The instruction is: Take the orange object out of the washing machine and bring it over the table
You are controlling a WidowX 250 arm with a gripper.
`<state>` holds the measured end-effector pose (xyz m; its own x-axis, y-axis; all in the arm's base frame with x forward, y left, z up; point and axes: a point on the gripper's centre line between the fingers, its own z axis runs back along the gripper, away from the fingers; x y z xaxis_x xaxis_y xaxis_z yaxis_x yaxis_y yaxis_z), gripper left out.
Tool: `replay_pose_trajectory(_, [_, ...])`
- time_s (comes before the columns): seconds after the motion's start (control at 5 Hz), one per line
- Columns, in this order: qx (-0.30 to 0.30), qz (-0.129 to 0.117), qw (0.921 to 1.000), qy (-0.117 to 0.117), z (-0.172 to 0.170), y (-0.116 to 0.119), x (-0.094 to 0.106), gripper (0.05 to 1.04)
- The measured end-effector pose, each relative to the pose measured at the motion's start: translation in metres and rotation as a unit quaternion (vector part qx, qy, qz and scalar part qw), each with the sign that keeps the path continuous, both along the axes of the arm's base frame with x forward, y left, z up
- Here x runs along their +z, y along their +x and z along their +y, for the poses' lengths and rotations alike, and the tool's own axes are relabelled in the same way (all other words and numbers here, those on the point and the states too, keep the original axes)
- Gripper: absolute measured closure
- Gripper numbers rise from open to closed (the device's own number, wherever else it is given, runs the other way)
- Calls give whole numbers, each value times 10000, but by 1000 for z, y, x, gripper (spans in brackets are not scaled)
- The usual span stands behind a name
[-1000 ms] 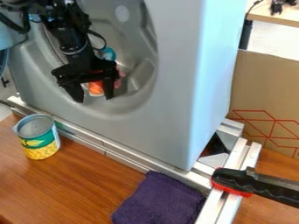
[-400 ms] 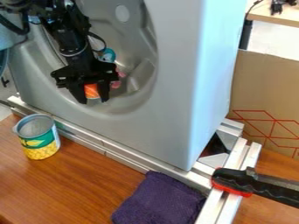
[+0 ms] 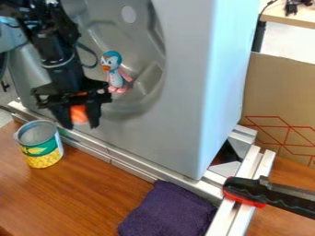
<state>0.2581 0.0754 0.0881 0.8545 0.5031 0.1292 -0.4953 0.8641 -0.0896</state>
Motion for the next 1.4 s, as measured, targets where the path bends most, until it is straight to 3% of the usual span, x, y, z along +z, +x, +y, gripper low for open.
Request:
replay_pose_trajectory(0.2, [-356, 909, 9952, 57, -25, -43, -19, 470])
replay_pose_trajectory(0.6, [-1738, 1908, 9650, -461, -31, -70, -75, 470])
replay_pose_trajectory(0.8, [-1736, 2256, 9575, -465, -7, -69, -104, 470])
replay_pose_trajectory(1.0, [-1949, 2145, 9566, -302, -4, -71, -109, 470])
replay_pose_trajectory(1.4, [-2477, 1979, 9471, -497, -22, -101, -113, 472])
